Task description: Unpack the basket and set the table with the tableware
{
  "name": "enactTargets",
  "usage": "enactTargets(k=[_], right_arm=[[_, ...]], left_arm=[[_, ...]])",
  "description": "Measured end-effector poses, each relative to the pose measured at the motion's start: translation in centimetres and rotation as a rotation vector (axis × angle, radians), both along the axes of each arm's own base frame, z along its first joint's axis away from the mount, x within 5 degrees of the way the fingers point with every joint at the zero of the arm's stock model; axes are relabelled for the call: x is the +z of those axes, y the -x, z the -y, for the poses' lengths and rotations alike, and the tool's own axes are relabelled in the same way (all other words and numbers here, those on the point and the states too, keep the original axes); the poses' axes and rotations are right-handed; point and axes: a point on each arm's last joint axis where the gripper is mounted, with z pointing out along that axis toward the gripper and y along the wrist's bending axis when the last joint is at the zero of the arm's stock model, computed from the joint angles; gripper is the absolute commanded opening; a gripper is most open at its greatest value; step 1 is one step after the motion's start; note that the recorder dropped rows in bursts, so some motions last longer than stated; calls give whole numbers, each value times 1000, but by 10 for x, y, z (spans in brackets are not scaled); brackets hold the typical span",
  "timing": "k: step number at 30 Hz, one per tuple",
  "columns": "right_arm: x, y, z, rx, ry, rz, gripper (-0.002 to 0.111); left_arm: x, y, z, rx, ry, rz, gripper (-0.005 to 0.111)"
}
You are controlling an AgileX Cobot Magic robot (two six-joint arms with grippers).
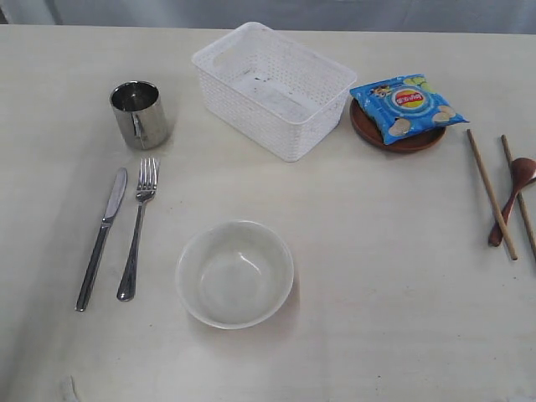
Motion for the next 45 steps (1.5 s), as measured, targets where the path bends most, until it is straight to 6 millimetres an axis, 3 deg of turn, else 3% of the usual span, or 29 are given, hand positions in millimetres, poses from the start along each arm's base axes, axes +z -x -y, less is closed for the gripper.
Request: enactTargets(k=[2, 4, 8, 13, 19, 22, 26, 29, 33, 38, 41, 45], right_arm=[[8, -7, 3, -125, -100, 8, -1], [13, -10, 8, -252, -94, 24, -1], [8, -8, 11, -477, 249, 92, -1], [-4, -1, -6, -437, 427, 20, -1], [-34, -9, -14, -383, 553, -311, -1], [-37, -7, -17, -346, 567, -439, -1], [-24, -3, -15, -351, 565, -513, -1], [-19, 0, 0, -396, 574, -611, -1], [-27, 6, 35, -449, 501, -773, -1], [-47, 31, 60, -463, 424, -848, -1], [-50, 43, 50, -387, 399, -794, -1], [-44, 52, 11, -212, 400, -709, -1]], left_arm=[[7, 21, -2, -13, 50, 52, 0], [12, 39, -6, -16, 76, 88, 0], [14, 72, -16, -8, 93, 172, 0], [9, 104, -24, -9, 103, 201, 0], [-7, 126, -29, -22, 90, 165, 0], [-12, 136, -31, -34, 80, 175, 0], [-26, 143, -35, -37, 51, 170, 0], [-43, 142, -35, -32, 33, 132, 0], [-66, 140, -35, -25, 17, 69, 0], [-69, 140, -34, -42, 27, 69, 0], [-69, 140, -33, -43, 34, 72, 0], [-69, 140, -33, -46, 32, 74, 0]])
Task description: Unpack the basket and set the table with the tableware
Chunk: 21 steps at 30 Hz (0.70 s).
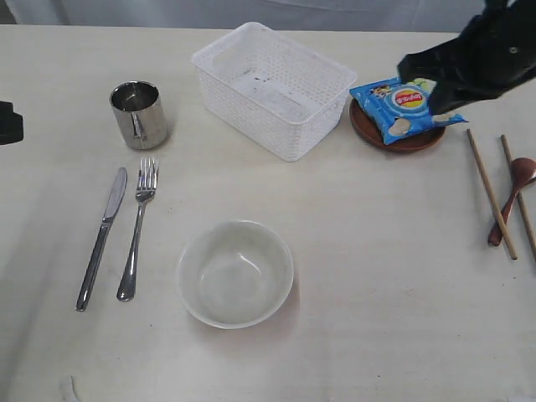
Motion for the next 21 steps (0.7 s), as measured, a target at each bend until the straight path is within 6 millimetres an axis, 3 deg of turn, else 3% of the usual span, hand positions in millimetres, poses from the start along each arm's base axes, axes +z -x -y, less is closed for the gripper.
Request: enactTargets(k=[2, 5, 8, 12, 15, 17, 21], right_arm=[[2, 6, -23, 96, 15, 15, -1], [1, 8, -21, 57, 88, -10, -1], [0, 3, 13, -130, 180, -49, 0], [-8, -2, 59, -300, 143, -131, 0], [-31, 4, 83, -369, 143, -189, 0], [-51, 10, 94, -414, 138, -224, 13], [-67, 13, 101, -459, 129, -256, 39]], left_arm=[[0, 0, 0, 0, 0, 0, 0], [0, 0, 0, 0, 0, 0, 0], [0, 0, 0, 0, 1, 0, 0], [-6, 2, 4, -26, 7, -8, 0], [-7, 5, 10, -77, -6, -8, 0], [-7, 6, 12, -88, -8, -7, 0], [-7, 6, 12, -90, -9, -4, 0]])
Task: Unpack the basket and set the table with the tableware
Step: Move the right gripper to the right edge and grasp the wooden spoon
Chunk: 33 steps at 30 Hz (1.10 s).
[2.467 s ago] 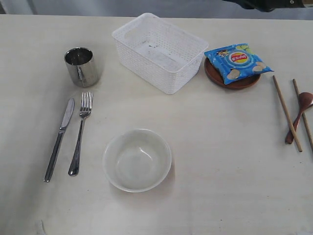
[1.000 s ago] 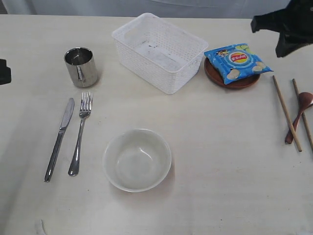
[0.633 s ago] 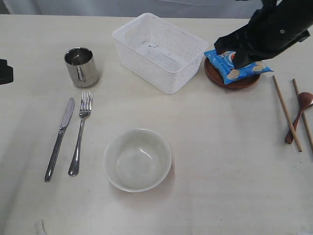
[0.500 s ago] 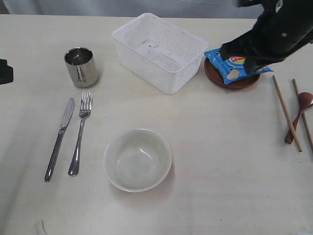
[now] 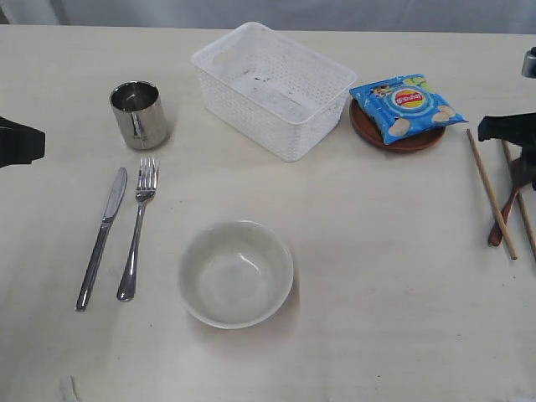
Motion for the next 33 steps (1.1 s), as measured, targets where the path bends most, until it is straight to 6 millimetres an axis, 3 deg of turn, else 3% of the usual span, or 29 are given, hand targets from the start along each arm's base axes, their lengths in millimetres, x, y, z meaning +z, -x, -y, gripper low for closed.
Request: enactTargets(k=[3, 9, 16, 25, 33], right_arm=[[-9, -2, 0, -38, -8, -12, 40], [-31, -12, 2, -71, -5, -19, 26], [-52, -19, 4, -92, 18, -24, 26], [-49, -28, 8, -146, 25, 14, 26], [-55, -22, 40, -299, -45, -16, 26]], left_arm=[[0, 0, 0, 0, 0, 0, 0], [0, 0, 0, 1, 1, 2, 0], [0, -1, 0, 5, 4, 12, 0], [0, -1, 0, 5, 4, 12, 0], [0, -1, 0, 7, 5, 16, 0]])
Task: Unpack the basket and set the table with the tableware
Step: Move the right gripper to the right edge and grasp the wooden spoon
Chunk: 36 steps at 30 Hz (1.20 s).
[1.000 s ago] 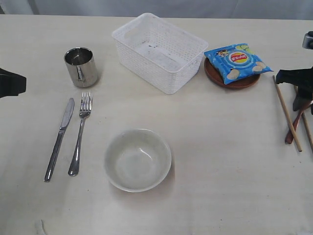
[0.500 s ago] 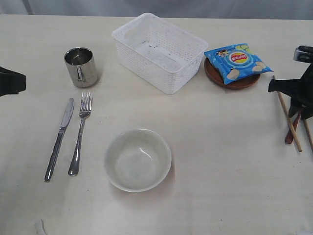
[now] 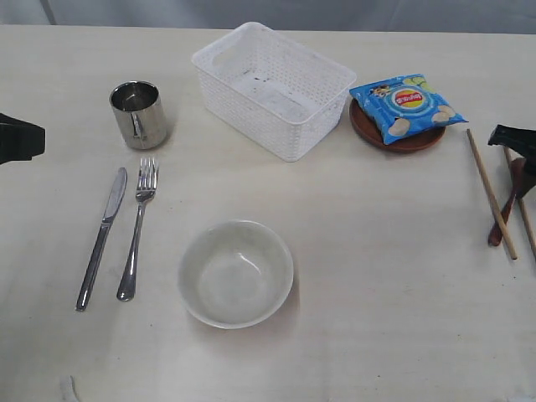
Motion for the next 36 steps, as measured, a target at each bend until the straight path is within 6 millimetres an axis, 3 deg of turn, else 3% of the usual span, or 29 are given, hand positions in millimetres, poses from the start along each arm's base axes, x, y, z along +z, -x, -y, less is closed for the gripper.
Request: enactTargets(k=[20, 22, 26, 32, 36], right_arm=[[-22, -8, -2, -24, -89, 1, 26], [-23, -9, -2, -25, -87, 8, 22], [-24, -11, -1, -8, -77, 22, 0], [-22, -13, 0, 47, -63, 47, -1], [-7, -12, 2, 84, -27, 94, -1]], left_arm=[[0, 0, 0, 1, 1, 2, 0], [0, 0, 0, 1, 1, 4, 0], [0, 0, 0, 1, 1, 4, 0], [0, 0, 0, 2, 2, 5, 0], [0, 0, 0, 2, 2, 5, 0]])
